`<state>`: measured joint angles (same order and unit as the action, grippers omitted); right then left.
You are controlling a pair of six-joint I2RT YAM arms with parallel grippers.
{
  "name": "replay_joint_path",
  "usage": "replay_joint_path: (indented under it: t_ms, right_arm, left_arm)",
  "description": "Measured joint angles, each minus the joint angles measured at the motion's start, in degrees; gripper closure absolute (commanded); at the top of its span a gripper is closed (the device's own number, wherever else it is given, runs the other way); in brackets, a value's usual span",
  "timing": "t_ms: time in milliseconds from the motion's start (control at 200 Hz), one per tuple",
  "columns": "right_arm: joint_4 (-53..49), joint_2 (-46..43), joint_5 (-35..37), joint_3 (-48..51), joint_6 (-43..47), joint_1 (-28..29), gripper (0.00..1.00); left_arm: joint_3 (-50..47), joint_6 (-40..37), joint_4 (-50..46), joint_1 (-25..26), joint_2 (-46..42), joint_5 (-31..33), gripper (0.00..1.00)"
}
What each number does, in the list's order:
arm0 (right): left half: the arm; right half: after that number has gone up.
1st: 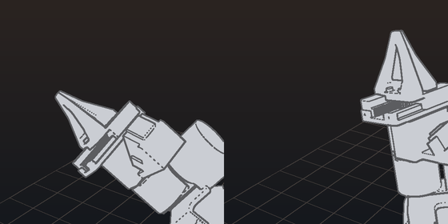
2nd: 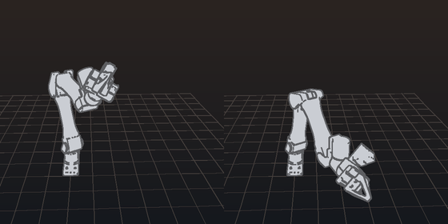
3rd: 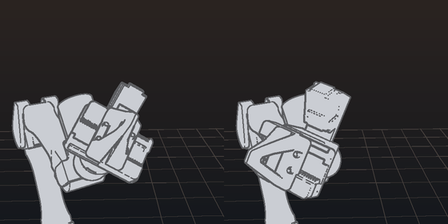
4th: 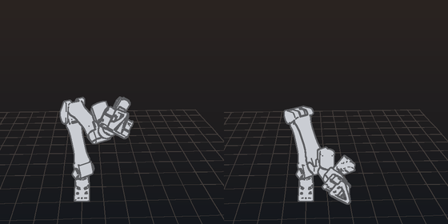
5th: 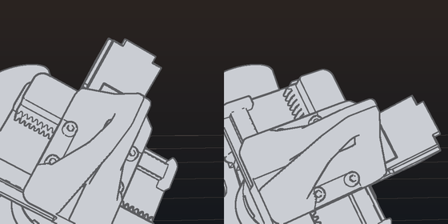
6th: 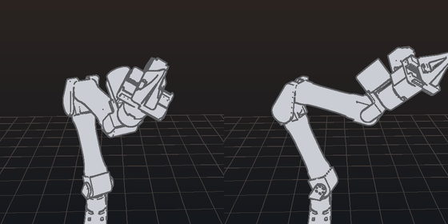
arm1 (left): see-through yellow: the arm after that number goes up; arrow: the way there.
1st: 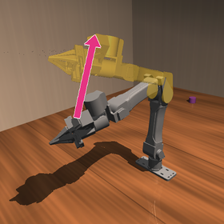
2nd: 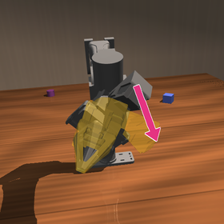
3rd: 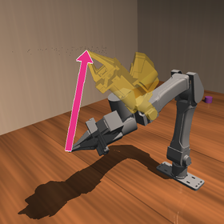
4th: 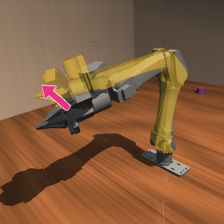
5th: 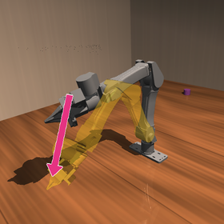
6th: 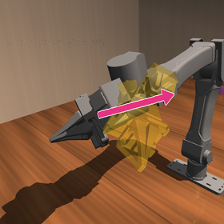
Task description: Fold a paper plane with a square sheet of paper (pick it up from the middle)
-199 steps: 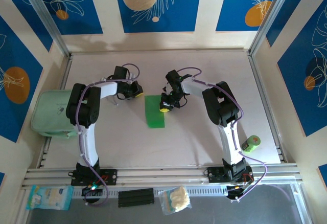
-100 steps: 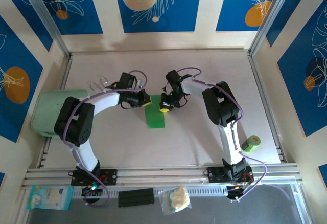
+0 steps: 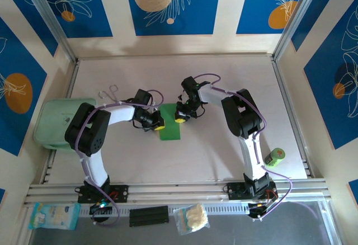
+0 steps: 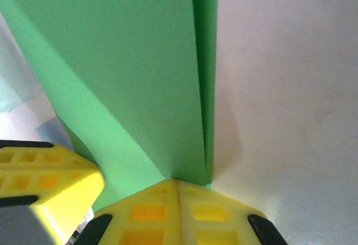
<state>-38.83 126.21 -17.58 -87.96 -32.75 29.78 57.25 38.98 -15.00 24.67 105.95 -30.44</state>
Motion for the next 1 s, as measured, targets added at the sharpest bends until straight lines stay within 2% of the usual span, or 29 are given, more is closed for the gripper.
replay_joint_path:
  t_ms: [295, 555, 760, 1000]
  right_arm:
    - [0.0, 0.0, 0.0, 0.0, 0.0, 0.0, 0.98]
    - [0.0, 0.0, 0.0, 0.0, 0.0, 0.0, 0.99]
    - [0.0, 0.0, 0.0, 0.0, 0.0, 0.0, 0.99]
    - [0.0, 0.0, 0.0, 0.0, 0.0, 0.0, 0.99]
  left_arm:
    - [-3.9, -5.0, 1.5, -0.4, -3.3, 1.9, 0.91]
    - [-6.6, -2.8, 4.7, 1.0, -9.4, 0.5, 0.89]
    - [-6.5, -0.9, 5.9, 3.4, -6.6, 0.5, 0.90]
    - [-8.5, -1.4, 6.3, 3.7, -5.4, 0.7, 0.91]
